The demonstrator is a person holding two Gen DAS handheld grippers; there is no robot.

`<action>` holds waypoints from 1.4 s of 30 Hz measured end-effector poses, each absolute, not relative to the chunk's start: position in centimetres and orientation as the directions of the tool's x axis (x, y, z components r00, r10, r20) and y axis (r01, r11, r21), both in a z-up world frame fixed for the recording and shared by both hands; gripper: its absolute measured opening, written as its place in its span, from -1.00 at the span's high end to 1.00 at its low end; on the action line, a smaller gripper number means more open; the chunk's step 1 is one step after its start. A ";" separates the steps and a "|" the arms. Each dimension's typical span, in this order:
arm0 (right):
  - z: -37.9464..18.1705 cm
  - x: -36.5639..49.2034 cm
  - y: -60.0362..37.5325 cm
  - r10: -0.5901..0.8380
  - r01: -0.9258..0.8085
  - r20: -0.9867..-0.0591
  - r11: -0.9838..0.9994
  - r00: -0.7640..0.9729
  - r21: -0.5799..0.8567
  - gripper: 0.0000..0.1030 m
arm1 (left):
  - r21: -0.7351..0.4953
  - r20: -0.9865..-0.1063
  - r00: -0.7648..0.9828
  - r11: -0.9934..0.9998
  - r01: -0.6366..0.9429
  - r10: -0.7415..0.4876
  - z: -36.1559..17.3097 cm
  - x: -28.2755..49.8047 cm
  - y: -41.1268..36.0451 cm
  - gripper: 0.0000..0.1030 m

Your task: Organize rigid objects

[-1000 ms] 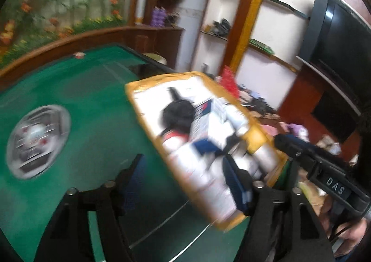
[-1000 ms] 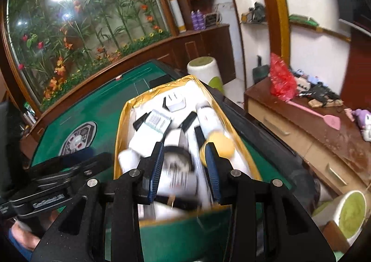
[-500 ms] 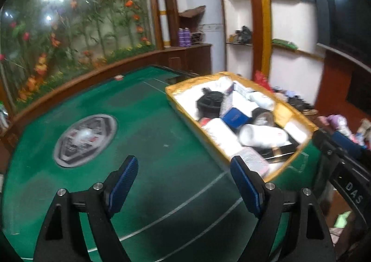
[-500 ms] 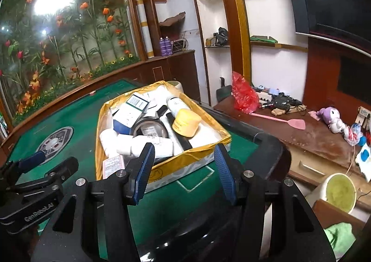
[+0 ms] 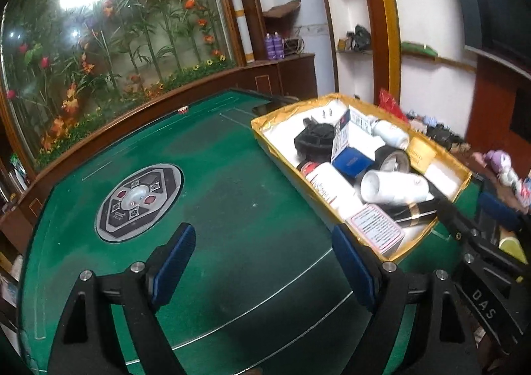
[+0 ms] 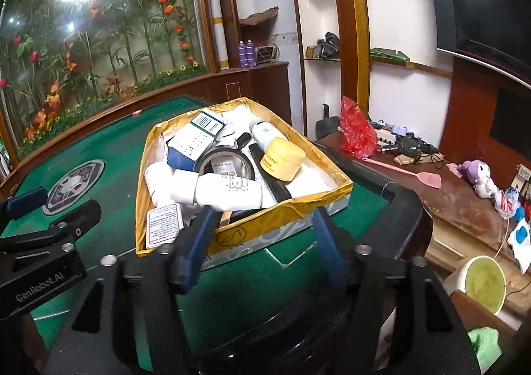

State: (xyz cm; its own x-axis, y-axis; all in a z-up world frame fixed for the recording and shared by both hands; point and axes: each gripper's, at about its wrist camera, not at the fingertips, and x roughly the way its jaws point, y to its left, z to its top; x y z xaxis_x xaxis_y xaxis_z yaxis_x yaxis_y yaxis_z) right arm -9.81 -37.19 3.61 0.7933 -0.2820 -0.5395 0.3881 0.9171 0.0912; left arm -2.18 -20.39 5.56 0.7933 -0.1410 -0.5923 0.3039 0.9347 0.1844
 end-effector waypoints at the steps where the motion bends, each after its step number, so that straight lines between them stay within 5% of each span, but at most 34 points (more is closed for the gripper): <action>1: 3.6 -9.9 -37.2 -0.284 0.389 -0.538 0.917 0.794 0.091 -0.27 | 0.186 -0.596 0.791 0.934 0.305 -0.139 5.5 -2.2 -20.4 -0.64; 42: 3.6 -9.0 -36.2 -0.314 0.406 -0.560 0.913 0.767 0.045 -0.27 | 0.201 -0.626 0.773 0.938 0.283 -0.099 5.2 -1.6 -20.1 -0.65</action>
